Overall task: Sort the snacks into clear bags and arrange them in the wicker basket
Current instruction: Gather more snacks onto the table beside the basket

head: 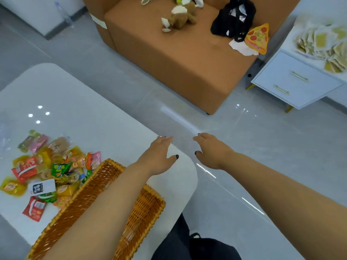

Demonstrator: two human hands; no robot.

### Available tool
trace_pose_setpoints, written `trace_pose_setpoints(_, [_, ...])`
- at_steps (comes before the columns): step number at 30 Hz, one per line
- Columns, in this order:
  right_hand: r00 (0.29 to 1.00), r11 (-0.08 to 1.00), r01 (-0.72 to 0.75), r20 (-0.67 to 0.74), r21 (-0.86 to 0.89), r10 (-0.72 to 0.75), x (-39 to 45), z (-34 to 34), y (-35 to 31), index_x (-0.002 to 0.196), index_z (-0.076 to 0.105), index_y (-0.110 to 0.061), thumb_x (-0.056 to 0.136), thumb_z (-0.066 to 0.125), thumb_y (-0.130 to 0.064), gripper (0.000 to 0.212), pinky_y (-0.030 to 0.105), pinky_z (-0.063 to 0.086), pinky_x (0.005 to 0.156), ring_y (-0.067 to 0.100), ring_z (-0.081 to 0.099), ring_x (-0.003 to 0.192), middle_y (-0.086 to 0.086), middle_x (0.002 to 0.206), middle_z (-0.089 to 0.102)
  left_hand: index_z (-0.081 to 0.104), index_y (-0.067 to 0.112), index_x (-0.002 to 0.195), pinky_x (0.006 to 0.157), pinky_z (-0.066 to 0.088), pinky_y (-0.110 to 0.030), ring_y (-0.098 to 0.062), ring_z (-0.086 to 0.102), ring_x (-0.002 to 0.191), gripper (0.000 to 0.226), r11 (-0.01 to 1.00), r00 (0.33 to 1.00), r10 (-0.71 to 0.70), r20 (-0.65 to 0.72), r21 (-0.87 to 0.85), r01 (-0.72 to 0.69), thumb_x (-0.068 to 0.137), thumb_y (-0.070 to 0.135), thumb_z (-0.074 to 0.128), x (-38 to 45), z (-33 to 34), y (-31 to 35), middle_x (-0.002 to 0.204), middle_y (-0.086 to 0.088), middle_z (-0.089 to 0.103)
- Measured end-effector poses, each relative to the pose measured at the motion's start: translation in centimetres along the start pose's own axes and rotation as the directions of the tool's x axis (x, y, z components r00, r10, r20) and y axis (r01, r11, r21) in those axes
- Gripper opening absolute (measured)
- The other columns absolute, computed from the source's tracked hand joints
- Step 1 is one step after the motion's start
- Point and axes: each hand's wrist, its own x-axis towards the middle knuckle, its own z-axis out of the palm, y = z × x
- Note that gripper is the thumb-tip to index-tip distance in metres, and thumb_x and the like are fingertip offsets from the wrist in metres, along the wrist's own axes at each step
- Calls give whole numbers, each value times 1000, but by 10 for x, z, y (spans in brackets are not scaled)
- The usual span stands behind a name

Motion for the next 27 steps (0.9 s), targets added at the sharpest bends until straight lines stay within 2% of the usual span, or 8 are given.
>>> trace_pose_setpoints(3, [998, 997, 64, 20, -45, -63, 25, -27, 9, 146, 32, -9, 99, 44, -21, 50, 34, 27, 112, 23, 22, 143, 8, 155, 23, 16, 25, 155, 118, 20, -35, -17, 10, 150, 68, 997, 998, -34, -48, -74, 31, 99, 38, 52, 19, -9, 13, 163, 1, 13])
trace_pose_setpoints(7, [987, 983, 154, 63, -95, -149, 57, -57, 25, 138, 41, -6, 97, 46, -19, 43, 34, 31, 110, 24, 26, 140, 10, 150, 29, 24, 23, 152, 114, 26, -31, -19, 24, 145, 61, 985, 989, -101, -110, -154, 84, 99, 33, 53, 42, -15, 33, 158, 1, 25])
trace_pose_setpoints(9, [976, 968, 215, 72, -132, -207, 73, -75, 37, 142, 37, -7, 97, 47, -19, 48, 36, 30, 112, 23, 23, 142, 10, 152, 27, 27, 23, 151, 112, 28, -30, -19, 29, 142, 60, 973, 978, -146, -146, -200, 115, 99, 35, 54, 58, -16, 40, 156, 1, 29])
trace_pose_setpoints(12, [950, 933, 310, 92, -182, -298, 96, -109, 59, 149, 27, -12, 98, 47, -22, 56, 35, 25, 116, 21, 16, 146, 7, 158, 19, 18, 21, 155, 115, 21, -28, -18, 21, 146, 66, 940, 948, -263, -179, -270, 209, 100, 36, 50, 82, -11, 54, 160, 0, 20])
trace_pose_setpoints(17, [893, 850, 443, 226, -286, -389, 135, -151, 87, 148, 29, -9, 97, 49, -23, 57, 34, 25, 115, 23, 17, 145, 9, 157, 20, 12, 18, 156, 116, 20, -30, -20, 18, 147, 68, 873, 904, -393, -170, -379, 308, 101, 33, 49, 119, 0, 81, 162, -2, 15])
trace_pose_setpoints(22, [847, 789, 516, 336, -332, -412, 182, -171, 84, 143, 35, -7, 96, 48, -21, 51, 36, 27, 113, 25, 21, 143, 11, 152, 25, 10, 16, 156, 118, 22, -31, -19, 21, 146, 72, 801, 854, -478, -207, -503, 326, 100, 36, 50, 152, -2, 84, 160, -3, 18])
trace_pose_setpoints(25, [805, 743, 578, 388, -338, -450, 216, -174, 73, 138, 40, -4, 96, 48, -19, 45, 30, 28, 111, 25, 27, 138, 11, 146, 34, 12, 17, 156, 118, 26, -36, -19, 23, 145, 73, 747, 821, -526, -221, -581, 322, 98, 37, 52, 173, -6, 73, 160, -2, 20])
trace_pose_setpoints(27, [781, 718, 609, 413, -336, -469, 240, -174, 62, 137, 42, -4, 96, 47, -18, 44, 29, 25, 112, 23, 24, 141, 9, 147, 35, 14, 18, 156, 118, 27, -37, -18, 24, 144, 73, 706, 794, -565, -226, -630, 323, 97, 38, 54, 185, -10, 62, 159, -2, 22])
